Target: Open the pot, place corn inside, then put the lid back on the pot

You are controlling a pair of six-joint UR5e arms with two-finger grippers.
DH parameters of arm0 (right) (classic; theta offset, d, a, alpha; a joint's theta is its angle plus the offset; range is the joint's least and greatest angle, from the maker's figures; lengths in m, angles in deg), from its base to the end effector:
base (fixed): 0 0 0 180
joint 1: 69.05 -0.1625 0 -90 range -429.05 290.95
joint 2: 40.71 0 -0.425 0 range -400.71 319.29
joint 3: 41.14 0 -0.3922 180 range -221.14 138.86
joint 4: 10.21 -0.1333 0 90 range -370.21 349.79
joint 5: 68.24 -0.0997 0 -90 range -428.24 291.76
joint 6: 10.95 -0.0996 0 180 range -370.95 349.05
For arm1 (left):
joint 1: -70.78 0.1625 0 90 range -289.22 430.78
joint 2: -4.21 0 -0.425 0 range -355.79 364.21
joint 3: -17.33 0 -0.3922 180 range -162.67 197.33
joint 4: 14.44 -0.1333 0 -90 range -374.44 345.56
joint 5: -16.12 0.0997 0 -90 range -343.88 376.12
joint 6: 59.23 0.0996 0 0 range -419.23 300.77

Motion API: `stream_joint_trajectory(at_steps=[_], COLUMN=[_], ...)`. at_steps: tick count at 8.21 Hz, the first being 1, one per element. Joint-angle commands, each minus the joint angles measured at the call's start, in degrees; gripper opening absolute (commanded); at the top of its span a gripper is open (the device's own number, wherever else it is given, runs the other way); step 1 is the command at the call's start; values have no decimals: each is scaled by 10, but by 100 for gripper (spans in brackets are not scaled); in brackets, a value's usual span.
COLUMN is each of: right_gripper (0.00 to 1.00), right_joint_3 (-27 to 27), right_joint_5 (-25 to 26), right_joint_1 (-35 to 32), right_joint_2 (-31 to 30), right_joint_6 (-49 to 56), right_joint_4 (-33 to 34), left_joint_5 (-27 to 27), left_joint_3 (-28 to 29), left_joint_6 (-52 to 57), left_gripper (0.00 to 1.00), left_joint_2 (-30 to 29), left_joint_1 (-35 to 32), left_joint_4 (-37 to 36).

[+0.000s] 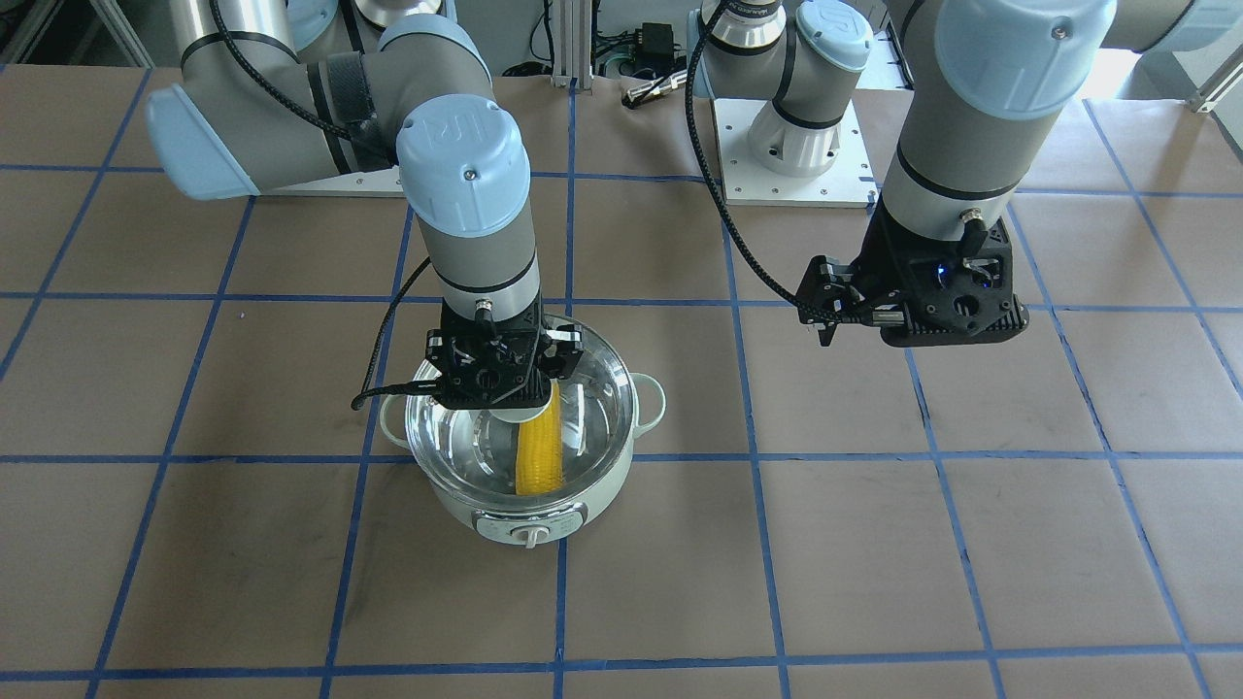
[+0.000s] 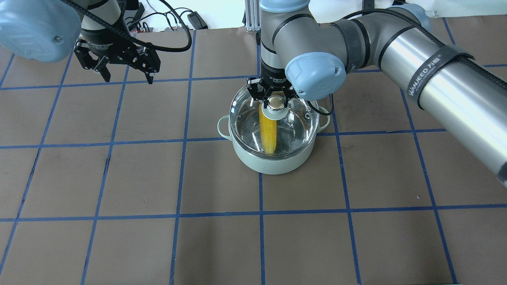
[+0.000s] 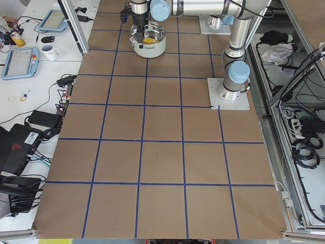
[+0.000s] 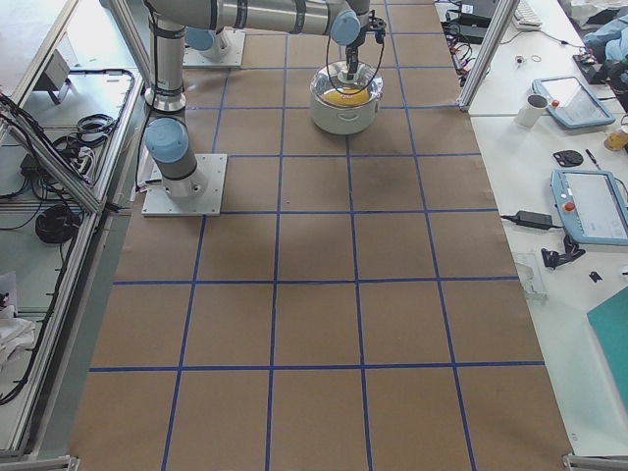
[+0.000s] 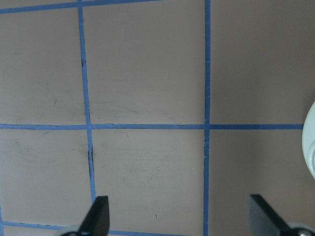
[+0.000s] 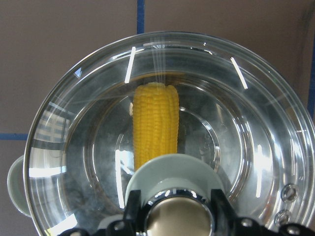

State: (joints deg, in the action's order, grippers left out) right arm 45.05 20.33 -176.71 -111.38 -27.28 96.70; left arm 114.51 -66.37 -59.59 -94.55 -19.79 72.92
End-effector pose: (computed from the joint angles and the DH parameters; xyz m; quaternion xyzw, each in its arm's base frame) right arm 0.3177 -0.5502 0.3615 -0.0118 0.9998 -0.0080 0.0155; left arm -0.1243 -0.5554 0.4675 0.0017 0.9973 -0.0022 0.0731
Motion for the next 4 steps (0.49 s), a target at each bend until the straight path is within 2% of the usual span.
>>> stream_joint_trajectory(at_steps=[1,4], right_gripper=[26,26], right_joint_3=[0,1], right_joint_5=[-3,-5], right_joint_1=[-1,0], right_joint_2=[2,3], right_joint_6=[-2,-1], right_joint_4=[0,-5], left_joint_5=[0,5], left_joint_3=[0,-2], left_joint_6=[0,0], left_gripper=[100,100], left_joint_2=[4,1], left_joint_1=[0,0], left_joint_4=[0,-2])
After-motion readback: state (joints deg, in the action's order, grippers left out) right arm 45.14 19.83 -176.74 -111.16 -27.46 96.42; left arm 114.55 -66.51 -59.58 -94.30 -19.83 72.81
